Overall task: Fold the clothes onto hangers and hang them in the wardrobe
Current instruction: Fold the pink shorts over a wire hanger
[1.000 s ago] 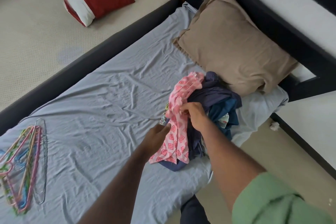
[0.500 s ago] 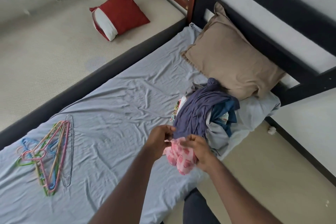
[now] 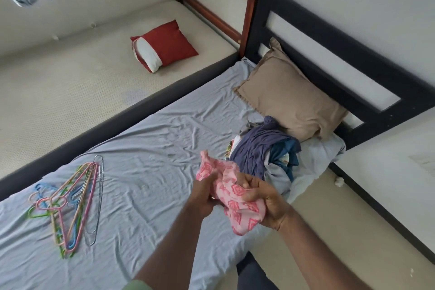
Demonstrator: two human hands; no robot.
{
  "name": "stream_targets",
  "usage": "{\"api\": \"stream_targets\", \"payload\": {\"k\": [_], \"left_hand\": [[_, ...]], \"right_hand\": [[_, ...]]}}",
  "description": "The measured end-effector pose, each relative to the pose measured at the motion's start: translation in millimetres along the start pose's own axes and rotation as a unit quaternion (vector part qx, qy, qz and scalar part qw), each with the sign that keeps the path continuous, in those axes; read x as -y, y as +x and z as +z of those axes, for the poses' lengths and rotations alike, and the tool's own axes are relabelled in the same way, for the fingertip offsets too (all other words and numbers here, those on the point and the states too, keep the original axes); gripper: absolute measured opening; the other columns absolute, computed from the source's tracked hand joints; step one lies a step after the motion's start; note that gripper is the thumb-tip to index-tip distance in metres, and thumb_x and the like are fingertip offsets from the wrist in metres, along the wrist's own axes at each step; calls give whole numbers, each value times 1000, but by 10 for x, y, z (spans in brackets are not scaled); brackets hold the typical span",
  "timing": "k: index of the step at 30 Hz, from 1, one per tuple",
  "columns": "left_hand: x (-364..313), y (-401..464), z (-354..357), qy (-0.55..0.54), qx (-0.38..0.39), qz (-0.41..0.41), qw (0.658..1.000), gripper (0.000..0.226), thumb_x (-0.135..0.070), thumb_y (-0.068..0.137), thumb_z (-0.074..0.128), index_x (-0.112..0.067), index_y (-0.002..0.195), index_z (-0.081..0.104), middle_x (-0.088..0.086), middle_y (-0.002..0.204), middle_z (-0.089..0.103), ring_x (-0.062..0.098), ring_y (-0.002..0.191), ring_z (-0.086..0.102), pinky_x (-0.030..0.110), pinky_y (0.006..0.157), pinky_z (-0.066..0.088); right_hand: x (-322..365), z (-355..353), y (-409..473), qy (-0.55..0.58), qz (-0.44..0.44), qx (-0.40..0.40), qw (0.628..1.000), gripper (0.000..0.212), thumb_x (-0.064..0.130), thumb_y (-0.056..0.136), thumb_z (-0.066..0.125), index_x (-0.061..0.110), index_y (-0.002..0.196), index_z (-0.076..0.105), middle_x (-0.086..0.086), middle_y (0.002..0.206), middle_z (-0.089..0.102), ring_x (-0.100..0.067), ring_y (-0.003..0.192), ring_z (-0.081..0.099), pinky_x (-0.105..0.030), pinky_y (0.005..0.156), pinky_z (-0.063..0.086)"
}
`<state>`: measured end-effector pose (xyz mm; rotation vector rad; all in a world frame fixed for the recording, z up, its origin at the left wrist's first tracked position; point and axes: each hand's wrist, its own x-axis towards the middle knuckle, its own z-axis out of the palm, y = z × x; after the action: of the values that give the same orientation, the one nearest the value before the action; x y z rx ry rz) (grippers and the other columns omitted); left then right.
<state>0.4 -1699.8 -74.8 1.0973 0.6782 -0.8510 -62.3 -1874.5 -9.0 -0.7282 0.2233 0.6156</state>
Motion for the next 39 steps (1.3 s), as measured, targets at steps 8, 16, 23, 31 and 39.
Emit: {"api": "stream_targets", "payload": {"k": [8,16,23,31,39], "left_hand": [[-404,-501,14,-83,211,65,972,67,-11,66,69,8,129,61,30,122,65,44,108,66,56,103,49],[-811,-912,40,207,154,234,937,73,-33,74,84,-8,132,49,22,121,66,37,105,70,50,89,58],[-893,-1077,194,411,-32,431,803,40,-11,82,78,-21,117,61,-13,98,67,5,88,66,13,70,49],[-1669,-1318,3,241,13,418,876,15,-14,97,66,-4,105,74,14,96,76,31,91,74,42,77,61],[-2360,-1772,250,334,23,450,828,20,-20,103,58,-7,104,72,6,83,74,26,81,74,45,80,60]], "right_hand": [[16,145,-34,-299,-81,-266,913,61,54,74,84,21,121,63,-8,120,71,-28,113,68,-53,98,53],[110,737,227,-172,-133,-288,933,17,22,99,61,21,113,69,-5,100,78,-23,87,75,-33,68,59],[237,917,349,-313,-202,-287,882,29,15,84,74,28,109,72,4,98,77,-15,94,74,-32,80,61],[991,843,-200,-359,-243,-192,880,35,-2,81,78,10,113,69,-11,105,76,-27,99,74,-39,87,61],[1565,789,-540,-281,-147,-63,946,39,20,91,70,2,125,63,-16,106,70,-32,95,66,-48,90,54]]}}
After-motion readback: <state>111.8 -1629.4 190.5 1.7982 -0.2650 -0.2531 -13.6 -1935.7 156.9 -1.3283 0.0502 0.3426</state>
